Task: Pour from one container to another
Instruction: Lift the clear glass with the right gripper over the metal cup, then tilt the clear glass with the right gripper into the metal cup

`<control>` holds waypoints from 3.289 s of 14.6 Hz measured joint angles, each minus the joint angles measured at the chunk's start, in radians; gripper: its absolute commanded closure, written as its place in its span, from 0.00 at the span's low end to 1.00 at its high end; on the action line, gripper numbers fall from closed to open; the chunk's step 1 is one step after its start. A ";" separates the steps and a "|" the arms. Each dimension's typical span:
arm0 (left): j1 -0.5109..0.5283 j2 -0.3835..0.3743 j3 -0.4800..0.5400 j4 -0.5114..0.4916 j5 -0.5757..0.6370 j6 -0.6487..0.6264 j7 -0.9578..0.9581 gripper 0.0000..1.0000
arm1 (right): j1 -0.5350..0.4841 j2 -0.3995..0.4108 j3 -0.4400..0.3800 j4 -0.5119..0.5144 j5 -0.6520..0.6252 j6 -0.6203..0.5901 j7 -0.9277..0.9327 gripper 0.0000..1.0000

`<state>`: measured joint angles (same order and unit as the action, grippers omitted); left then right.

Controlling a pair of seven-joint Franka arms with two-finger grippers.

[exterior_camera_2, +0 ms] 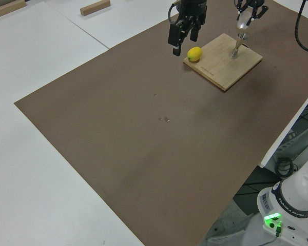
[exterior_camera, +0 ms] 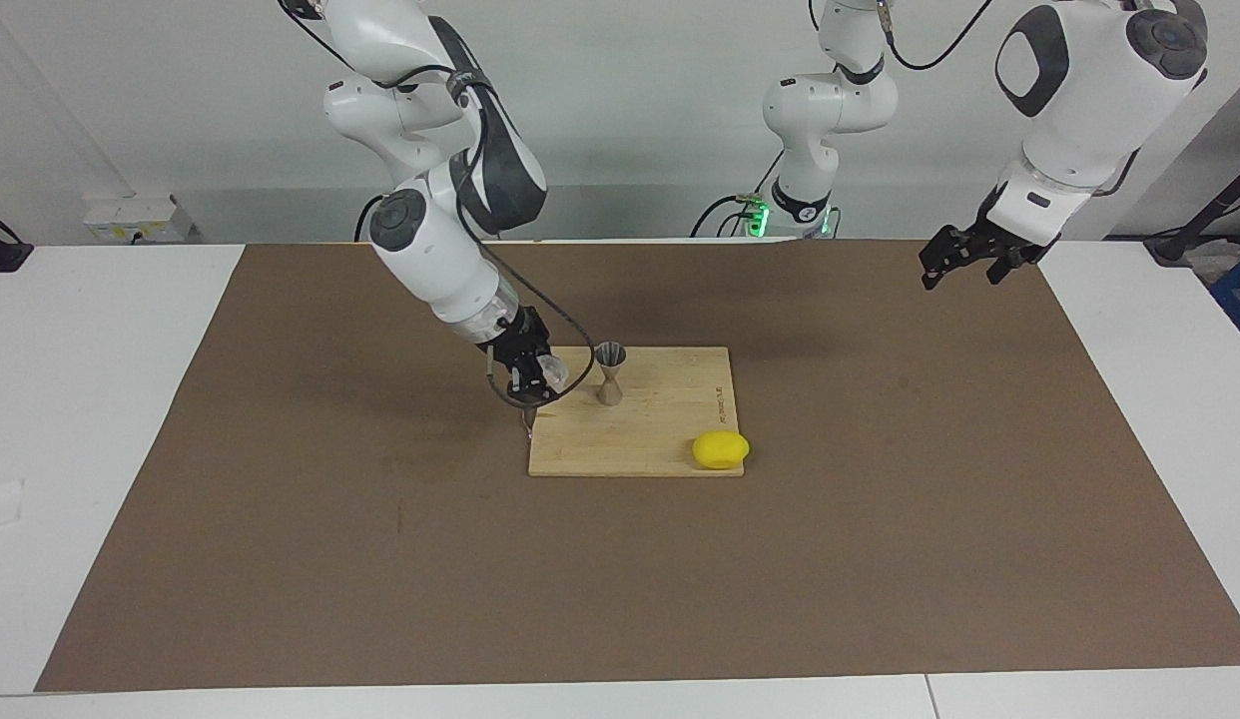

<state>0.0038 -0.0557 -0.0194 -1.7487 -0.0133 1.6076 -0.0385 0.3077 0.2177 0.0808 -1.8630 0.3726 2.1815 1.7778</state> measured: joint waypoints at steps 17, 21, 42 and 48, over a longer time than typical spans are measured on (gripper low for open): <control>0.000 0.000 0.000 0.000 0.000 0.000 0.000 0.00 | 0.168 0.031 0.003 0.075 -0.437 -0.101 0.057 1.00; 0.000 0.000 0.000 0.000 0.000 0.000 0.000 0.00 | 0.200 0.031 0.003 0.085 -0.466 -0.123 0.057 1.00; 0.000 0.000 0.000 0.000 0.000 0.000 0.000 0.00 | 0.247 0.026 0.003 0.087 -0.623 -0.148 0.098 1.00; 0.000 0.000 0.000 0.000 0.000 0.000 0.000 0.00 | 0.200 0.027 0.001 0.082 -0.518 -0.148 0.098 1.00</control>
<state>0.0038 -0.0558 -0.0194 -1.7487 -0.0133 1.6075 -0.0385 0.5076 0.2445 0.0816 -1.7806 -0.1456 2.0332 1.8756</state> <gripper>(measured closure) 0.000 0.489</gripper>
